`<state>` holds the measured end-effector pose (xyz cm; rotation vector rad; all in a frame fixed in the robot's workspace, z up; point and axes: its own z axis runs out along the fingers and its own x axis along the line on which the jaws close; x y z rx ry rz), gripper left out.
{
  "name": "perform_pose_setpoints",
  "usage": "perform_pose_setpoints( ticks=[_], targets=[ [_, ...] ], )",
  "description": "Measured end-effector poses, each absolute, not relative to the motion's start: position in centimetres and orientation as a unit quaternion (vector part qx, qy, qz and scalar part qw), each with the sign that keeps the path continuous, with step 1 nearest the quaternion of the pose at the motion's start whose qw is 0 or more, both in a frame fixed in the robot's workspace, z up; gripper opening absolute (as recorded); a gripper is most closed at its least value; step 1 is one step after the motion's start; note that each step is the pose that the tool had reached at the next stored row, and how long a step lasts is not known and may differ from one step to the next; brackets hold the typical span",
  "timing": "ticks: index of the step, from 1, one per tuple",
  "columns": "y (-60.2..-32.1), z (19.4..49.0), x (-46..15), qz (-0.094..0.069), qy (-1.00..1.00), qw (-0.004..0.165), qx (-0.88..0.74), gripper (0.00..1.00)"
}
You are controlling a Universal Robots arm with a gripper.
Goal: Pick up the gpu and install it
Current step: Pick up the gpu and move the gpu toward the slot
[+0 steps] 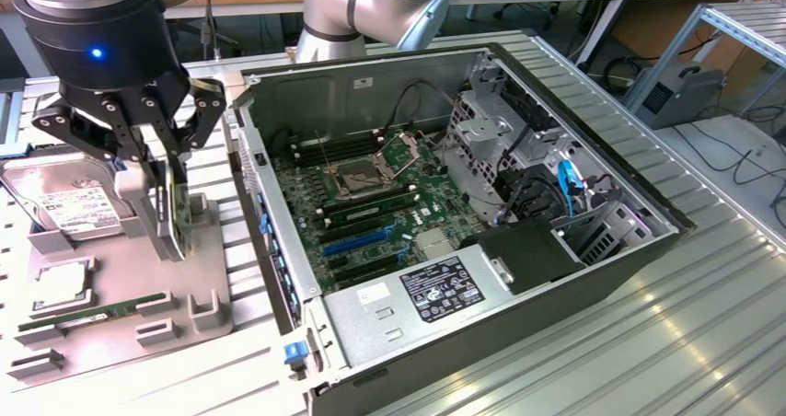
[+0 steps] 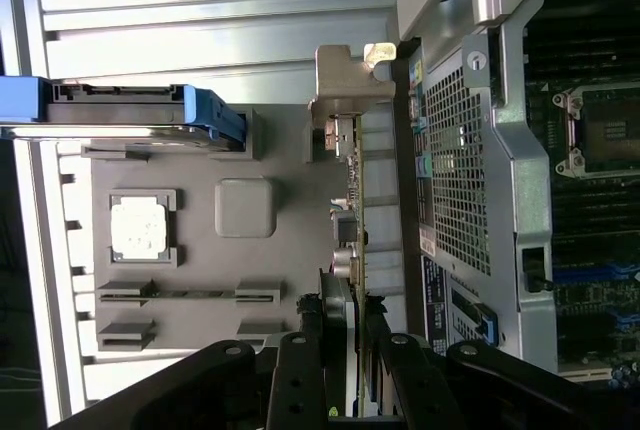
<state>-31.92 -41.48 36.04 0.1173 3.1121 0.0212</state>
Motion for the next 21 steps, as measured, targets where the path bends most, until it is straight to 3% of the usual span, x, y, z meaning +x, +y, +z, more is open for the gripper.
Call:
perform_pose_setpoints(
  ticks=[21],
  targets=[
    [-41.48,36.89,-31.92,0.006,0.999,0.014,0.038,0.27]
  ],
)
